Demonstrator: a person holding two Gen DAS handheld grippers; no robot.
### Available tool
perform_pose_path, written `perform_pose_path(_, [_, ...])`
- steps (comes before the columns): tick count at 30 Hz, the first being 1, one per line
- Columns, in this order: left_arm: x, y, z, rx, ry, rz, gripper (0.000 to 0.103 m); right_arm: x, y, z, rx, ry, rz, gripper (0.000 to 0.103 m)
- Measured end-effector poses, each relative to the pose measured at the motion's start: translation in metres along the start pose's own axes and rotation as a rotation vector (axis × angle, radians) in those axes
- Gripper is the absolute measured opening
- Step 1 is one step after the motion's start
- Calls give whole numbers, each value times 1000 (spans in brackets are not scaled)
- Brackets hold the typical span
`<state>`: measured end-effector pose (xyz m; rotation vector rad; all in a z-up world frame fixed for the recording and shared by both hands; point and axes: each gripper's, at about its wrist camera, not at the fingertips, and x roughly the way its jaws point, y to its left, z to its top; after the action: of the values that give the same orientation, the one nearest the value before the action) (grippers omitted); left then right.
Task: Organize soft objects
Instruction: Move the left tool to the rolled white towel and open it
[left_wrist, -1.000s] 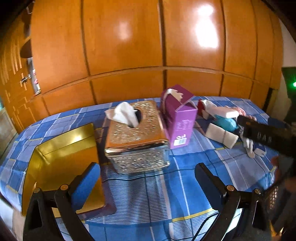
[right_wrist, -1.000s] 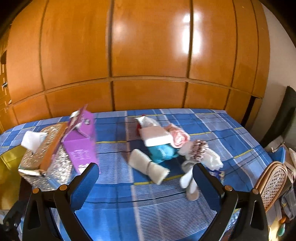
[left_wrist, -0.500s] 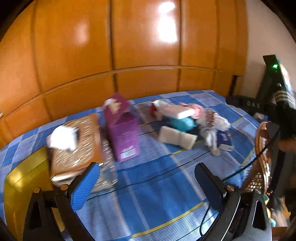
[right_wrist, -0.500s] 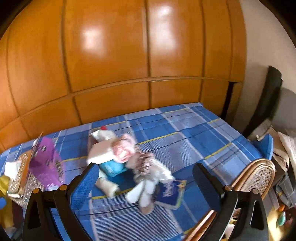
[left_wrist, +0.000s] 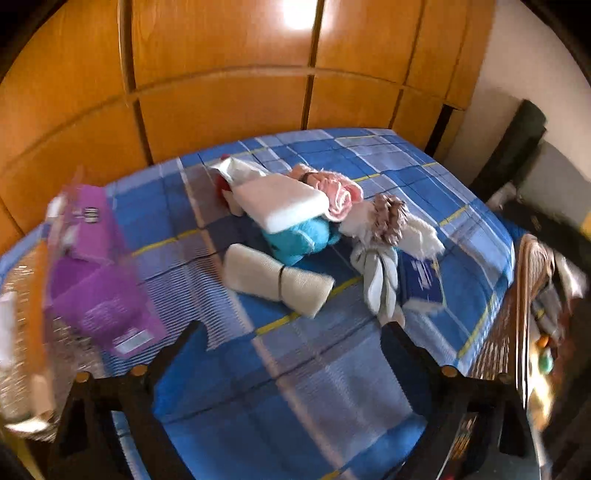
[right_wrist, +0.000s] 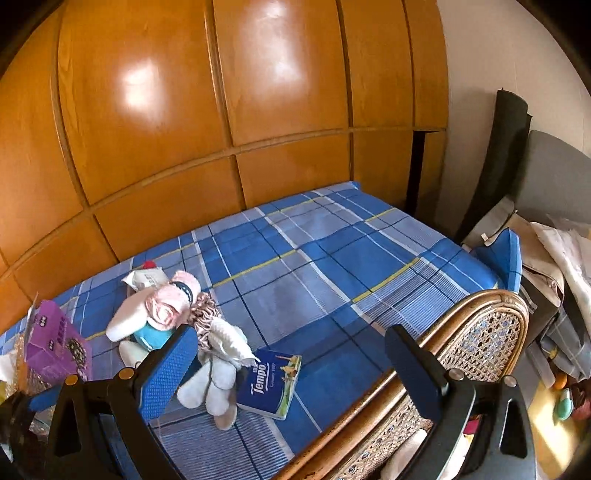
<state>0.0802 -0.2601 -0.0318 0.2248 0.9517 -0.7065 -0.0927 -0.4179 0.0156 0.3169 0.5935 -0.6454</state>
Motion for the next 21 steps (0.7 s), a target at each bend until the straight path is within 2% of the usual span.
perform_pose_path(6, [52, 10, 26, -124, 62, 66, 93, 8, 8, -5, -40, 21, 39, 103])
perform_pose_path(8, [65, 9, 30, -126, 69, 90, 90, 11, 12, -7, -60, 29, 51, 103])
perform_pose_path(9, [73, 6, 30, -106, 75, 108, 85, 14, 14, -7, -71, 38, 60, 103])
perform_pose_path(10, [77, 6, 29, -100, 82, 102, 70, 16, 16, -7, -77, 47, 70, 103])
perform_pose_path(11, [79, 8, 27, -108, 78, 55, 59, 18, 18, -8, -83, 54, 79, 103])
perform_pose_path(12, [77, 7, 25, -104, 68, 27, 54, 19, 20, -8, -90, 61, 88, 103])
perform_pose_path(14, [70, 0, 21, -59, 41, 19, 36, 23, 26, -9, -107, 69, 98, 103])
perform_pose_path(16, [65, -5, 16, -24, 32, 4, 27, 25, 28, -9, -107, 80, 112, 103])
perform_pose_path(18, [59, -5, 8, 6, 13, -8, 23, 26, 30, -10, -101, 89, 127, 99])
perform_pose_path(21, [49, 1, 1, -2, -1, -28, 18, 28, 33, -11, -107, 94, 127, 96])
